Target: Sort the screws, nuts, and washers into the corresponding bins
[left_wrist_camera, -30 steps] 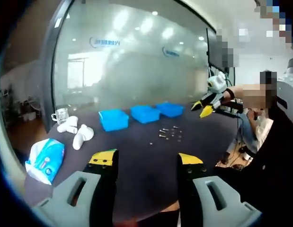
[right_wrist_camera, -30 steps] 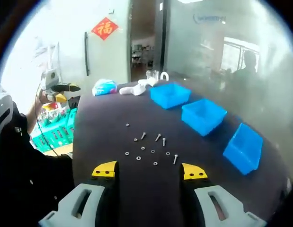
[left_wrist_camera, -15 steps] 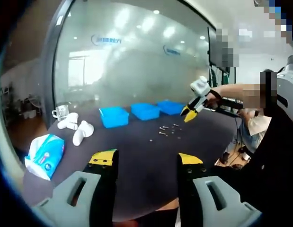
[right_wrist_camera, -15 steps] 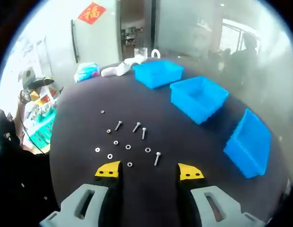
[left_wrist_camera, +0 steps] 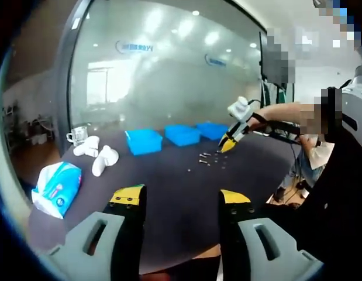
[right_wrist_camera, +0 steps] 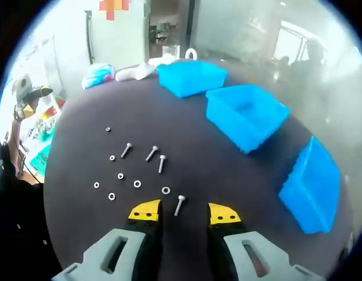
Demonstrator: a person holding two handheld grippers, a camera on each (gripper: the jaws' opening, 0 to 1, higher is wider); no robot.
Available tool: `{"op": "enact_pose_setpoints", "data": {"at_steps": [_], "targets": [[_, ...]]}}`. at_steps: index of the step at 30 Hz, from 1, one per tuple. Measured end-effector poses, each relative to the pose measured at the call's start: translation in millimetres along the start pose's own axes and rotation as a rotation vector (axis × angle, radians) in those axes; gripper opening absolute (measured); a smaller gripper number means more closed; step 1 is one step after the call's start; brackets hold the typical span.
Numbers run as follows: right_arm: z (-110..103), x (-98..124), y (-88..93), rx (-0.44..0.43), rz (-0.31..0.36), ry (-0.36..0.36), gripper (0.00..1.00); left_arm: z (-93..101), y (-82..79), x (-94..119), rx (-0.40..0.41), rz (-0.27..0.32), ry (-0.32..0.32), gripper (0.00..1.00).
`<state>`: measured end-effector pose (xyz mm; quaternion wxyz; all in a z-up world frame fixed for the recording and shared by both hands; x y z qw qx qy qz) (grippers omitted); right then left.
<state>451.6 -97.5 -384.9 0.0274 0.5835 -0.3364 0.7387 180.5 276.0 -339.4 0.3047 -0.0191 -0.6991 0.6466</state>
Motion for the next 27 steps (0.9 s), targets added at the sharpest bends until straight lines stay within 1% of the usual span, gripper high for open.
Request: {"op": "enact_pose_setpoints", "data": {"at_steps": [12, 17, 20, 21, 23, 27], "targets": [[-6, -6, 0.3, -0.008, -0.030, -0.010, 0.16, -1.0, 2.2, 0, 0.002, -0.002, -0.001, 0.48], [-7, -9, 1.1, -0.004, -0.045, -0.011, 0.10, -1.4, 2.9, 1, 0.005, -0.001, -0.004, 0.48], [-8, -9, 0.5, -0.002, -0.053, -0.008, 0.09, -0.5, 3.2, 2, 0.001, -0.001, -0.004, 0.48], [-8, -9, 0.1, -0.005, -0.055, -0.011, 0.07, -0.3, 3.2, 2, 0.001, 0.000, -0.003, 0.48], [-10, -10, -0.3, -0.005, -0.059, -0.012, 0.01, 0.3, 3.2, 2, 0.001, 0.001, -0.002, 0.48], [-12, -10, -0.3, 0.009, -0.064, -0.005, 0.00, 0.6, 2.5, 3, 0.000, 0.005, -0.004, 0.48]]}}
Point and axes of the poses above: the point that each gripper's makers call its tool centre point, and the gripper's own axes: x roughly backward along the fingers, z roughly to its right, y roughly out of its underside, the point moved 9 cm from there along x, roughly backward along the fingers, and after that the axes turned 10 degrees about -z, right-handed, at the moved point
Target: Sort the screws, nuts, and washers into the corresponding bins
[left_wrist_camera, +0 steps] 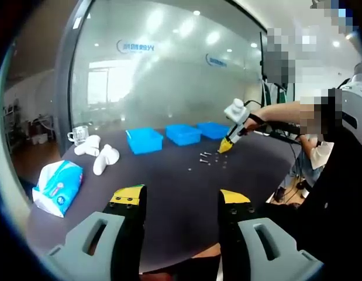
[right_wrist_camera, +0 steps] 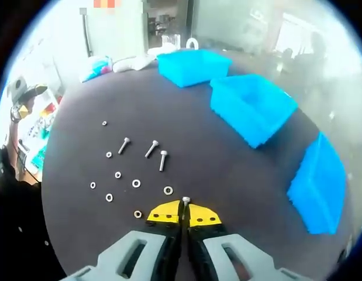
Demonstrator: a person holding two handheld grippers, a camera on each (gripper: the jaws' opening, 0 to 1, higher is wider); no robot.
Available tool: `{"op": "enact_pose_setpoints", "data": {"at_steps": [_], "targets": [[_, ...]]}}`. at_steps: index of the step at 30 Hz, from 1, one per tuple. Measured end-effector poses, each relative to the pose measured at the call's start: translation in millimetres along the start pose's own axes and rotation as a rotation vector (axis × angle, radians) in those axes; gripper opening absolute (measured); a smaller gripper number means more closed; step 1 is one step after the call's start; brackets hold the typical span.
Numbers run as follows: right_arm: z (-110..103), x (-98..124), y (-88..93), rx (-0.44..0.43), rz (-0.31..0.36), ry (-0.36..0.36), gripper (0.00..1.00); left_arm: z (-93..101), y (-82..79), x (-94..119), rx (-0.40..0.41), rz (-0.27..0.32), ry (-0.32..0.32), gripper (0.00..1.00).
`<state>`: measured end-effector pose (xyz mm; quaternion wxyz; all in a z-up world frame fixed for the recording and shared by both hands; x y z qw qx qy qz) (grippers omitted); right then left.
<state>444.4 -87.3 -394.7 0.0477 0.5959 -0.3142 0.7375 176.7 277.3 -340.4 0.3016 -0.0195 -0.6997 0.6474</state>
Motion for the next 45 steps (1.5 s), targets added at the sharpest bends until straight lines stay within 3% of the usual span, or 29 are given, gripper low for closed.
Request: {"op": "enact_pose_setpoints", "data": {"at_steps": [8, 15, 25, 35, 41, 45], "targets": [[-6, 4, 1.1, -0.025, 0.014, -0.027, 0.00, -0.1, -0.7, 1, 0.002, 0.008, -0.004, 0.48], [-13, 18, 4.7, -0.072, 0.114, -0.052, 0.00, 1.4, -1.8, 2, 0.009, 0.026, 0.005, 0.48], [-18, 62, 16.9, -0.195, 0.444, -0.022, 0.00, 0.3, -5.1, 4, 0.017, 0.054, 0.001, 0.48], [-27, 96, 42.0, -0.266, 0.704, 0.033, 0.00, 0.4, -10.3, 6, 0.023, 0.077, -0.004, 0.48], [-36, 102, 58.9, -0.278, 0.783, 0.119, 0.00, 2.0, -12.7, 5, 0.023, 0.084, 0.002, 0.48], [-41, 106, 65.4, -0.290, 0.829, 0.106, 0.00, 3.4, -14.7, 4, 0.020, 0.086, 0.007, 0.48]]}}
Point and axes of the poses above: the point that each gripper's makers call its tool centre point, and the gripper's own axes: x roughly backward along the fingers, z roughly to its right, y roughly out of its underside, the point moved 9 cm from there along x, roughly backward along the fingers, and after that the axes turned 10 degrees about -z, right-handed, at the moved point
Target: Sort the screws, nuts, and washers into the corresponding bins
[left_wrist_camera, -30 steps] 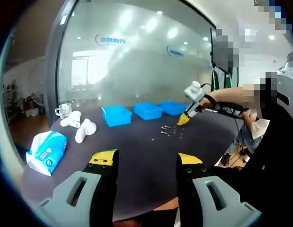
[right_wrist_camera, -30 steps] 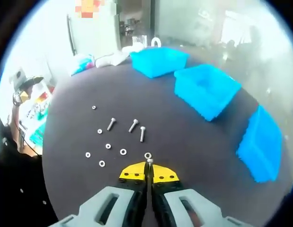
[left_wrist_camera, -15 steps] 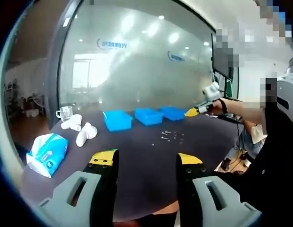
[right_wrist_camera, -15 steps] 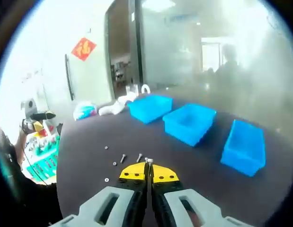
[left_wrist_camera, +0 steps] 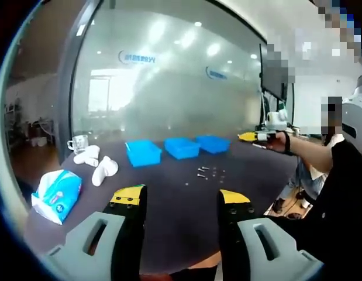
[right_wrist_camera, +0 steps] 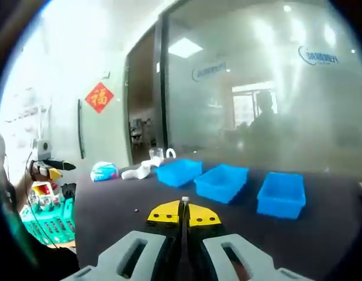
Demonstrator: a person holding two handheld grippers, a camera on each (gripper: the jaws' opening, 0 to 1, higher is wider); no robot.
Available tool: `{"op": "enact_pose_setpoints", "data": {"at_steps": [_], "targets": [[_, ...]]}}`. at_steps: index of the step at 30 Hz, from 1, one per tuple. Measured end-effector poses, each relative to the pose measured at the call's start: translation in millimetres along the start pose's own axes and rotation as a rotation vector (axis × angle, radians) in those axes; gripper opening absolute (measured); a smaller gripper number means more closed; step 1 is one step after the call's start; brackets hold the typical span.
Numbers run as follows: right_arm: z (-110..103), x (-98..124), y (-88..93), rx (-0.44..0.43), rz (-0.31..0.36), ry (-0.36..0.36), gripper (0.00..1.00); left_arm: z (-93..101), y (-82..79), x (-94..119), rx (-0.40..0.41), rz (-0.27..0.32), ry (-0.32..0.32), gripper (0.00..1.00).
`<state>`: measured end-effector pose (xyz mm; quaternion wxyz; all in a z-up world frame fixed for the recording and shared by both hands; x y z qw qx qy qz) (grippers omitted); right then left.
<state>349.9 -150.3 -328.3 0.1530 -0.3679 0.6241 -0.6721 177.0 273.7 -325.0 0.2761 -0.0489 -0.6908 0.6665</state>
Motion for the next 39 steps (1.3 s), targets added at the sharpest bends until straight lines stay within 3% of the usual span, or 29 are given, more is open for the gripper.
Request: {"op": "enact_pose_setpoints", "data": {"at_steps": [9, 13, 27, 39], "targets": [[22, 10, -9.0, -0.043, 0.092, 0.046, 0.00, 2.3, -2.0, -2, 0.000, 0.008, 0.005, 0.48], [45, 5, -14.9, -0.048, 0.108, 0.102, 0.00, 2.1, 0.6, -2, 0.003, 0.001, 0.003, 0.48], [121, -36, -38.6, -0.025, 0.052, 0.254, 0.00, 0.8, 2.8, 1, 0.021, 0.015, -0.015, 0.48], [129, -75, -53.1, -0.003, -0.011, 0.314, 0.00, 2.6, -3.3, 3, 0.000, 0.024, -0.022, 0.48]]}}
Point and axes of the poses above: the point that each gripper's makers call its tool centre point, and the gripper's own axes: x roughly backward along the fingers, z roughly to its right, y roughly out of its underside, the point moved 9 cm from there along x, roughly backward along the fingers, and after that the axes turned 10 degrees about -z, right-handed, at the moved point
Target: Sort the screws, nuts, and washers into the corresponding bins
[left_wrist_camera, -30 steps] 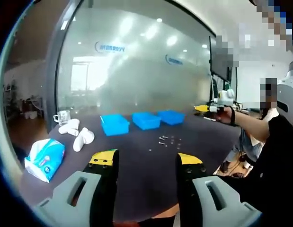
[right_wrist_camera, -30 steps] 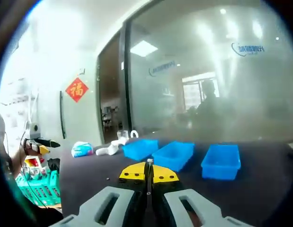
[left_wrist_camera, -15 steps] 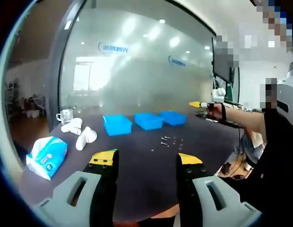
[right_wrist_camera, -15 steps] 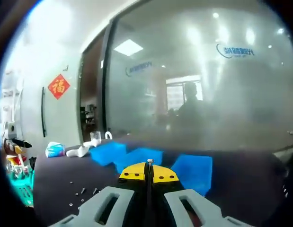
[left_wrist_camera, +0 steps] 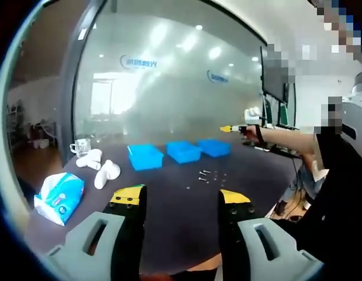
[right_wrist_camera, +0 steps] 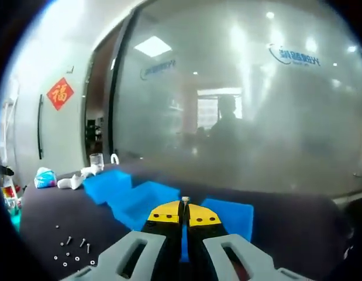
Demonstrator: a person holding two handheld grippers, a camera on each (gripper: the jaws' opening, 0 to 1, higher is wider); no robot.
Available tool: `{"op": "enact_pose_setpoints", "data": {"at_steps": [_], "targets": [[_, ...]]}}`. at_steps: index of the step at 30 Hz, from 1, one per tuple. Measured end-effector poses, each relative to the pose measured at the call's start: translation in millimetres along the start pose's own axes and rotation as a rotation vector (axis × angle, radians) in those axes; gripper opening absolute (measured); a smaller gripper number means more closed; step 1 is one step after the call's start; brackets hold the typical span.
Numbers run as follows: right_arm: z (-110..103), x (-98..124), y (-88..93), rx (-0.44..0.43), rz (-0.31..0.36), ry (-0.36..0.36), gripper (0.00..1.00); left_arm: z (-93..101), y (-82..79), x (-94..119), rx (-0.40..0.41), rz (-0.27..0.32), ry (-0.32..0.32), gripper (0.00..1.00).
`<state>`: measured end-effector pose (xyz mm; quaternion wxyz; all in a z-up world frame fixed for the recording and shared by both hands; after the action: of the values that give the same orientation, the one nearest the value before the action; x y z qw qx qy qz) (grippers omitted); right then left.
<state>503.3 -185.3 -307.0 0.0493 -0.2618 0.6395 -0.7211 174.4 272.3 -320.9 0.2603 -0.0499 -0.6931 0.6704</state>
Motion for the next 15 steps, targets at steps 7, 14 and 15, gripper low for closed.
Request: {"op": "enact_pose_setpoints", "data": {"at_steps": [7, 14, 15], "targets": [[35, -24, -10.9, -0.031, -0.012, 0.069, 0.00, 0.4, -3.2, 1, -0.004, 0.006, 0.001, 0.48], [51, -33, -9.2, -0.038, -0.025, 0.096, 0.00, 1.1, -4.4, 0, -0.012, 0.001, 0.004, 0.48], [53, -34, -8.5, -0.038, -0.028, 0.096, 0.00, 1.3, -4.7, 0, -0.012, 0.001, 0.004, 0.48]]}}
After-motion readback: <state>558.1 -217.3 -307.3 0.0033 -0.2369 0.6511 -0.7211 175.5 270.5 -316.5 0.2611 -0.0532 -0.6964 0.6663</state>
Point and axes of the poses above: the point that each gripper's makers call its tool centre point, and the gripper's own axes: x roughly backward along the fingers, z roughly to its right, y roughly out of its underside, the point moved 9 cm from there along x, roughly backward along the fingers, and after that the axes turned 10 degrees about -z, right-handed, at the moved point
